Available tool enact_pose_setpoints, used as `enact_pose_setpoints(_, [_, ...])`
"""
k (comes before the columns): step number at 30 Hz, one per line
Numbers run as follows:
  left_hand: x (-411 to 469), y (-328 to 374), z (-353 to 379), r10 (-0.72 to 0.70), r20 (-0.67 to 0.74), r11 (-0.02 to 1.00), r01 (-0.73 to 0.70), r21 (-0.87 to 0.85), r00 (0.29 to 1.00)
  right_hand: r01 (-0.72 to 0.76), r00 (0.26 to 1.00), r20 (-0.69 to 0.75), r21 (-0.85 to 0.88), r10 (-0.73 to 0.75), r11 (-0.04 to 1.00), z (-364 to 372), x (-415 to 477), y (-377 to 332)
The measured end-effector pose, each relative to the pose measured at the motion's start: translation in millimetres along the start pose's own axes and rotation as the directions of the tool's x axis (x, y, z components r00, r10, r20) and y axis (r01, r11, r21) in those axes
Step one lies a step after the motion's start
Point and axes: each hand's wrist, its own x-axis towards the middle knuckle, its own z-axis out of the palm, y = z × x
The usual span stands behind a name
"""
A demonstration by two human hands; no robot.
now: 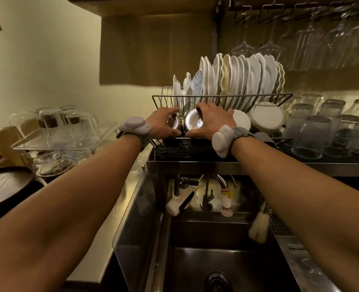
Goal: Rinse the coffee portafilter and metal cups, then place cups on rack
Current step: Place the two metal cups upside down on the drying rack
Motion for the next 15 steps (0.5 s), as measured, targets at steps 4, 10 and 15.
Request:
enact_pose_setpoints(4, [-2.0, 3.1, 0.4, 0.011, -0.001, 0.999, -0.011, 0.038, 1.0, 0.001, 1.0, -0.017, -0.007, -0.001, 1.0, -0.4, -5.5, -0.2])
enact_pose_setpoints(10, [-13.8, 17.6, 1.7, -0.052, -0.039, 0.972, 0.059, 0.228, 0.998, 0.013, 0.998, -0.067, 0.015, -0.012, 1.0, -7.6, -23.2, 5.5])
enact_pose_setpoints(15, [-48.1, 52.4, 17.9, 0.023, -0.314, 0.973, 0.051, 0.225, 0.949, 0.005, 0.984, -0.177, 0.002, -0.005, 1.0, -18.5, -66.2, 22.1])
